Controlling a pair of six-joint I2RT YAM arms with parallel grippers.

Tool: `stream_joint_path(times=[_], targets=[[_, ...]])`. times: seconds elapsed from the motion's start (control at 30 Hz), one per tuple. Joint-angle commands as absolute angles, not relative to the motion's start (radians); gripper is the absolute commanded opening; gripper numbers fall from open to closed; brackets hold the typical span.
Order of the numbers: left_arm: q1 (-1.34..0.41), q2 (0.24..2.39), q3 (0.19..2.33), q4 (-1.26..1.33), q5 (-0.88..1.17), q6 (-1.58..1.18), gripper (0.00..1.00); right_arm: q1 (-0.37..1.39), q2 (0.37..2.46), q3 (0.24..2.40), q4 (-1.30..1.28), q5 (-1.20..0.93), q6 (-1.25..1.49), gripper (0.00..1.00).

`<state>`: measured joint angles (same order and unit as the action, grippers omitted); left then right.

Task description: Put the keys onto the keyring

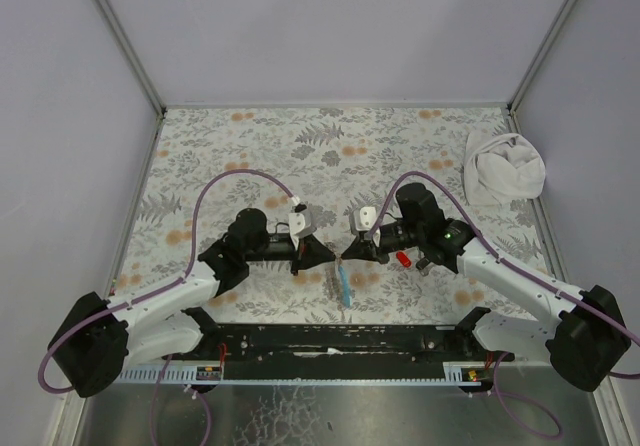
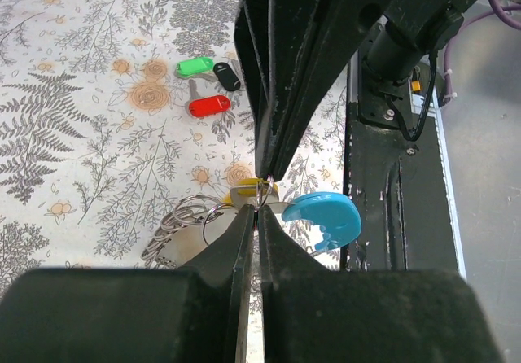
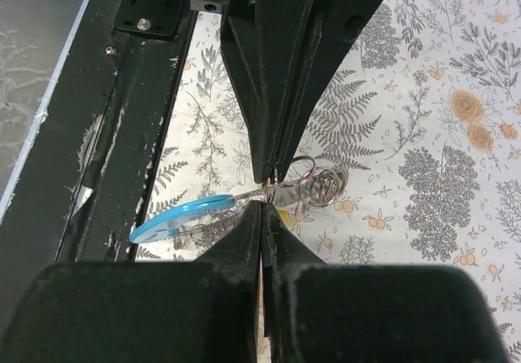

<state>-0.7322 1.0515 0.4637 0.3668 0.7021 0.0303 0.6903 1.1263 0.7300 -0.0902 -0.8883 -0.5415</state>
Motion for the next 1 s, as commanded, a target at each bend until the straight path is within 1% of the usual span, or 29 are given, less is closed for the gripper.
stream_joint_path(times=[0.0,0.17,0.43,0.67,0.9,0.97], targets=[[-0.720,1.055,0.468,0.464,0.653,-0.051,0.00,0.699,1.109,0.748,-0.093,-0.880,-0.570,0.00],[-0.708,1.042,0.433,0.544,0.631,-0.117,0.00,0.701,1.103,0.739,-0.088,-0.862,-0.573,0.00],[-0.702,1.017,0.339,0.764,0.607,-0.223,0.00,0.701,1.108,0.707,-0.017,-0.838,-0.548,0.00],[-0.703,1.090,0.279,0.994,0.587,-0.312,0.00,0.718,1.146,0.706,0.032,-0.872,-0.523,0.00],[-0.703,1.085,0.265,1.045,0.522,-0.336,0.00,0.738,1.151,0.707,0.031,-0.827,-0.528,0.00],[-0.704,1.073,0.253,1.064,0.511,-0.341,0.00,0.741,1.147,0.705,0.031,-0.799,-0.527,0.02]])
